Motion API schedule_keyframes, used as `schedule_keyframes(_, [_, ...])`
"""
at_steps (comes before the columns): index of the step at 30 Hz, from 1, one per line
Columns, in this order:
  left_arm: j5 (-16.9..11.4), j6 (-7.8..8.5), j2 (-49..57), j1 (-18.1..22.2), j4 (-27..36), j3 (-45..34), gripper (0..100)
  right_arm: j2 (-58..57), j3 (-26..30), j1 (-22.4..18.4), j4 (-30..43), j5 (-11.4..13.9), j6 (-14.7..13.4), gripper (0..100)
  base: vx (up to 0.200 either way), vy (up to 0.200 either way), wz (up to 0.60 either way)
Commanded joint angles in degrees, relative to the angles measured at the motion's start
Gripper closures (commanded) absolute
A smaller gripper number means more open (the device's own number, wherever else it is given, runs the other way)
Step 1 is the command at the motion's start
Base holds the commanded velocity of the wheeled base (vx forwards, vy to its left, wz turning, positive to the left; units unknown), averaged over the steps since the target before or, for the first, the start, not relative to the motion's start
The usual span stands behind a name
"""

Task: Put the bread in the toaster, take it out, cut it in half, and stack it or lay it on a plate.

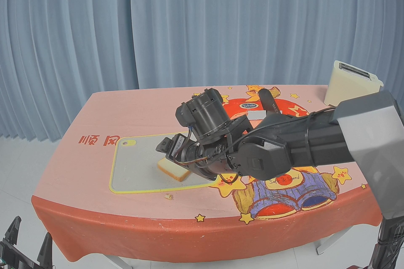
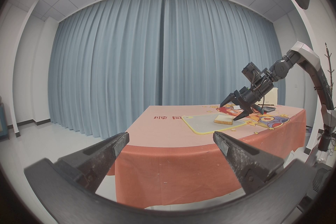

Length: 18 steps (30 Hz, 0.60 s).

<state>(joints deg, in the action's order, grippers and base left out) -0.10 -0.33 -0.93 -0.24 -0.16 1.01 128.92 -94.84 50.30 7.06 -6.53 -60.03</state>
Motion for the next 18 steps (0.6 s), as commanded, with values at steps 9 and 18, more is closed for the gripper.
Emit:
schedule_keyframes(9, [0.01, -0.02, 0.84, -0.02, -0.02, -1.01, 0, 1.78, -2.98, 0.15, -0.03, 0.03, -0.18, 0, 0.0, 0.0, 0.0])
schedule_keyframes(18, [0.01, -0.02, 0.84, -0.02, -0.02, -1.01, 0, -13.52, 4.23, -0.46, -0.03, -1.02, 0.7, 0, 0.0, 0.0, 0.0])
